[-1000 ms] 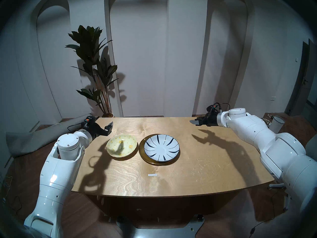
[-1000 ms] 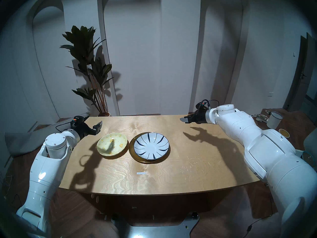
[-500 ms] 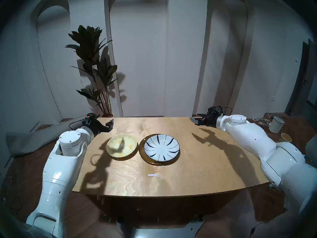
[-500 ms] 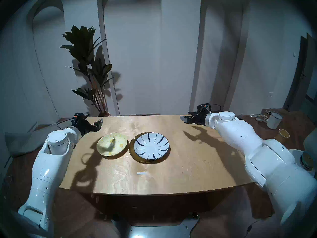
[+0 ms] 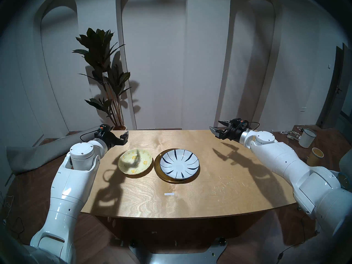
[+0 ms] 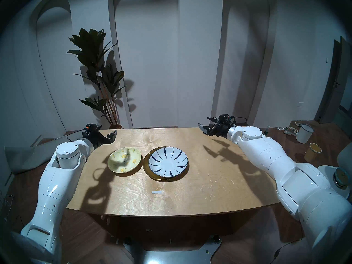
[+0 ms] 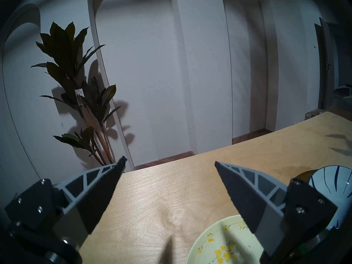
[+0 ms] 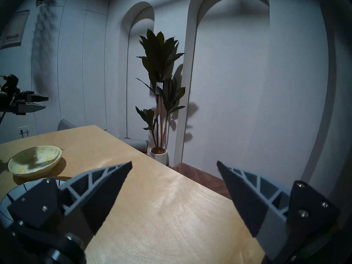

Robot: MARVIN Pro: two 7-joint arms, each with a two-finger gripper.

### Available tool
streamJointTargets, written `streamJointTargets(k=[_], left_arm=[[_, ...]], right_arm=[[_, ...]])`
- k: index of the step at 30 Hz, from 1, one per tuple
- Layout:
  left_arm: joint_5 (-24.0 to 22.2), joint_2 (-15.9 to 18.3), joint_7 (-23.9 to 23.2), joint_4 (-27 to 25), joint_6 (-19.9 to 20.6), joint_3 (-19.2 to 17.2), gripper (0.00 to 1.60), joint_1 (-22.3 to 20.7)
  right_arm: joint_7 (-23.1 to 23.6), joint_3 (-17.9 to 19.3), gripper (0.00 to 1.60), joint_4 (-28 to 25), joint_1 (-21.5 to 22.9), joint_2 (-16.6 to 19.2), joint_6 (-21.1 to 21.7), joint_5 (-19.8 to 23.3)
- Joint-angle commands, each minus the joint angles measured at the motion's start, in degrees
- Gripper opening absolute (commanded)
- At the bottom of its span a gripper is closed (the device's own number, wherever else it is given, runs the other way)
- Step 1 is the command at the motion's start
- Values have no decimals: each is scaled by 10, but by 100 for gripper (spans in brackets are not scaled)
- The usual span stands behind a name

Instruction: Stack the plates into one stack

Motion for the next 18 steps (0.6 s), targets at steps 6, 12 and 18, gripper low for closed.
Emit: streamJointTargets(k=[6,12,18], left_arm=[[11,3,9,10,5,4,160,-39],[16,0,14,19,8,11,160,-48],[24,-6,19,27,10,26,160,-58]], right_arm=[[-26,23,160,-77,-73,30,-106,9],[-57,39,160,-107,-103,47,-152,11],[-90,55,160,-149,-139,59,-196,10]])
